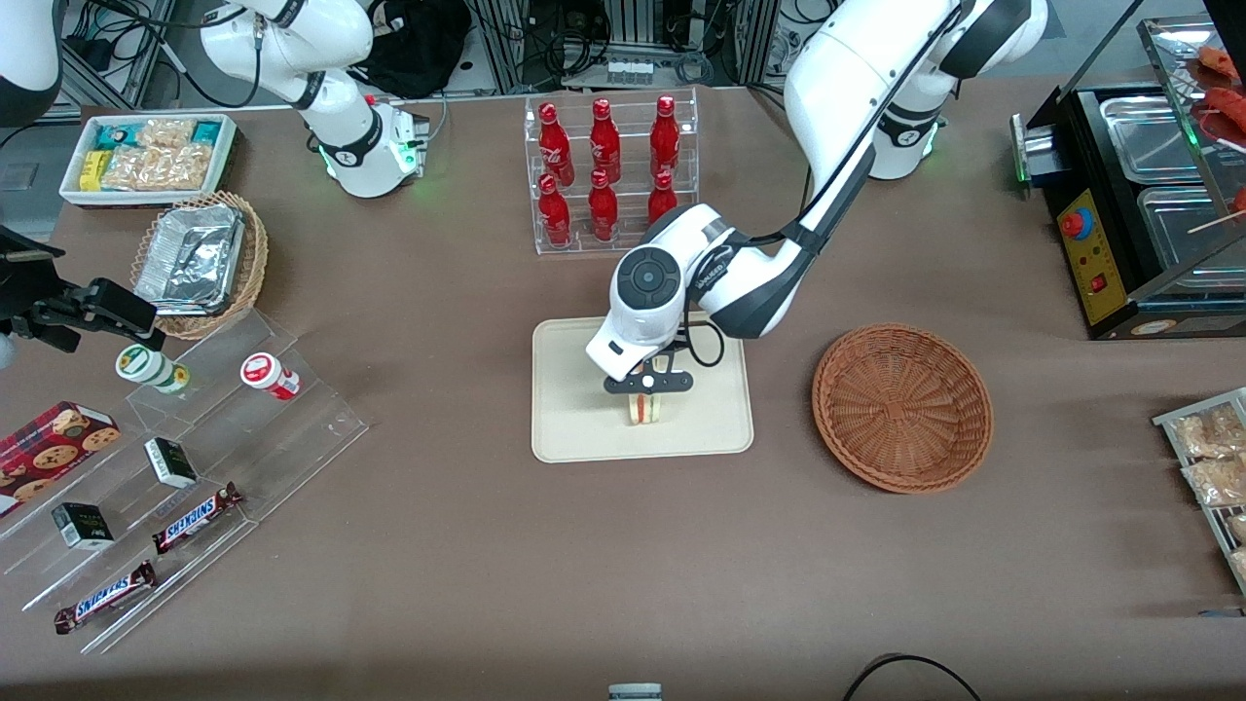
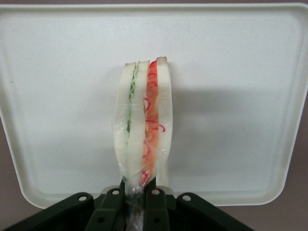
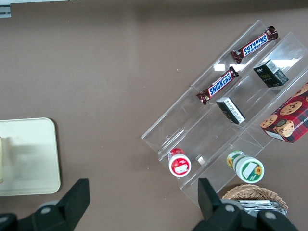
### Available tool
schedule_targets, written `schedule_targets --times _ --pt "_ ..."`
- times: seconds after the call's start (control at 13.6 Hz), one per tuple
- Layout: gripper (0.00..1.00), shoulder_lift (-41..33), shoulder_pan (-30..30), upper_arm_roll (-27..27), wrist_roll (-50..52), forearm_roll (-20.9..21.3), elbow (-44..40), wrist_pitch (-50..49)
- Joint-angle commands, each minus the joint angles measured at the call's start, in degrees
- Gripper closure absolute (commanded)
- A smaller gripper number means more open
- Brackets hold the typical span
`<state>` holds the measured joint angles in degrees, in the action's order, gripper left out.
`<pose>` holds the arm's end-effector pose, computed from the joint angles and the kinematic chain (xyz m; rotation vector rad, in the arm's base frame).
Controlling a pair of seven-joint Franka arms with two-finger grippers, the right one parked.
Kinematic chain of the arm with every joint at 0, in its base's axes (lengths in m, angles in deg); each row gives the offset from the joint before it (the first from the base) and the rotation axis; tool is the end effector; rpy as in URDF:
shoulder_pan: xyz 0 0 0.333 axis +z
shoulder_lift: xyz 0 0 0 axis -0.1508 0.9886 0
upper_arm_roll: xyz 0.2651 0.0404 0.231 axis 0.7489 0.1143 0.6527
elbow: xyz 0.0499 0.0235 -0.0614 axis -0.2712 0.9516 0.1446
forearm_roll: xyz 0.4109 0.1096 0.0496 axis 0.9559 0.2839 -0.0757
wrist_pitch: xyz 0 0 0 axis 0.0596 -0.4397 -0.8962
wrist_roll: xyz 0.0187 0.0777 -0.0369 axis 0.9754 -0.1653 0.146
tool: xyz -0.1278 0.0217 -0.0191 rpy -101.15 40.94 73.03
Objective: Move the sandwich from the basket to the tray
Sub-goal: 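Lower the sandwich onto the tray and open the left gripper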
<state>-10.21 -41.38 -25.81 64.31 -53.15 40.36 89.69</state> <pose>0.5320 -0.5326 0.2551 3.1121 0.0499 -0.2393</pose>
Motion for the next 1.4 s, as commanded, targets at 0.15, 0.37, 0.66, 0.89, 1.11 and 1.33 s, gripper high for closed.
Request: schedule_targets --times 0.15,0.37,0.66,0.89,1.11,1.33 --pt "0.76 2.2 -1.6 0.7 1.4 0.3 -1.2 0.0" --pt "0.00 1.5 -1.6 0.8 1.4 0.3 -1.3 -0.2" --pt "0.00 -3.3 -1.0 1.2 4.1 0.2 -0.7 -2.2" --pt "0.00 -10.0 2.6 2.2 5.6 0.0 -0.6 -6.6" --pt "0.00 -17.3 6.9 2.3 5.9 -0.1 -0.4 -14.1" --pt "0.00 -26.3 13.1 3.6 3.0 0.3 -0.4 -25.3"
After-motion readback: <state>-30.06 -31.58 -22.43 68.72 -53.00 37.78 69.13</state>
